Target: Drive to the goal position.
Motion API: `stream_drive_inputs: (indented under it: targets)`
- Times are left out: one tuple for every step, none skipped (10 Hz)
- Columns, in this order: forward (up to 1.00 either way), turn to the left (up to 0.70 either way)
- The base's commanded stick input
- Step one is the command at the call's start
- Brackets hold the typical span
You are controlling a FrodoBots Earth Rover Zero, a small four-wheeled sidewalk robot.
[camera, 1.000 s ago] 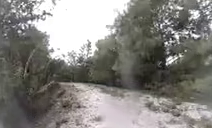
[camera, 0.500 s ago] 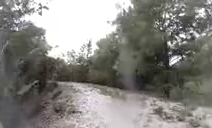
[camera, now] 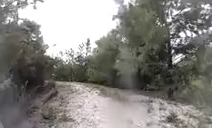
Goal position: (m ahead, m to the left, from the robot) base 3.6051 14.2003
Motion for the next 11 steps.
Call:
stream_drive_inputs:
  targets:
    - [0.60, 0.00]
    - [0.60, 0.00]
    - [0.60, 0.00]
    - [0.60, 0.00]
    - [0.60, 0.00]
    - [0.60, 0.00]
    - [0.60, 0.01]
    - [0.60, 0.15]
    - [0.60, 0.15]
    - [0.60, 0.15]
    - [0.60, 0.15]
